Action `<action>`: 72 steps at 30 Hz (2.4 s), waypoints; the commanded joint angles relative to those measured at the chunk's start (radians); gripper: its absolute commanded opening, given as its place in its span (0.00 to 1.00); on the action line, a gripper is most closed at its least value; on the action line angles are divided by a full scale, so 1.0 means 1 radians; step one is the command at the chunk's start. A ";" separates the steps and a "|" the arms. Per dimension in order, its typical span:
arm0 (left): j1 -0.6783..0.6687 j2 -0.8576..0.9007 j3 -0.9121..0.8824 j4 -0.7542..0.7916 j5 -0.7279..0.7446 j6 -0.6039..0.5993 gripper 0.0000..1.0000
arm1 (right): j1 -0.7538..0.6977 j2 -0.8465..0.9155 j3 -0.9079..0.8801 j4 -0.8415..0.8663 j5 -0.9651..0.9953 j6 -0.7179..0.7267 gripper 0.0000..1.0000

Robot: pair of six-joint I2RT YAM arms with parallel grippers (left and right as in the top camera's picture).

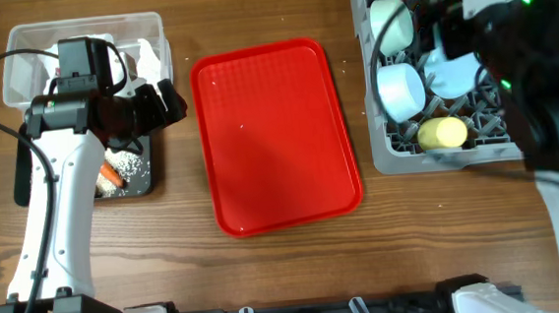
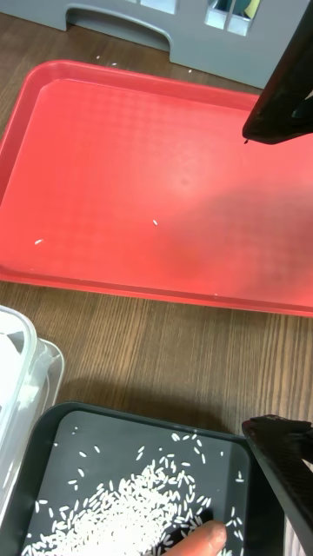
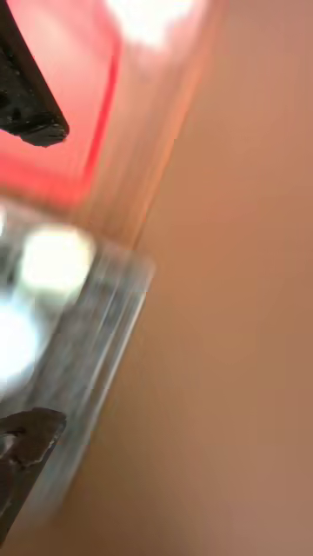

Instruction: Sort waste into correct bins and load items into the dishwasher rack

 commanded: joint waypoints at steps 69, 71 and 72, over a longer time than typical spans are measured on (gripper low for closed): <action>-0.005 0.007 -0.004 0.002 -0.002 -0.005 1.00 | 0.003 -1.276 -1.634 0.721 -0.010 0.180 1.00; -0.005 0.007 -0.004 0.002 -0.002 -0.005 1.00 | 0.003 -1.276 -1.634 0.721 -0.010 0.179 1.00; -0.005 0.007 -0.004 0.002 -0.002 -0.005 1.00 | 0.003 -1.276 -1.634 0.721 -0.010 0.180 1.00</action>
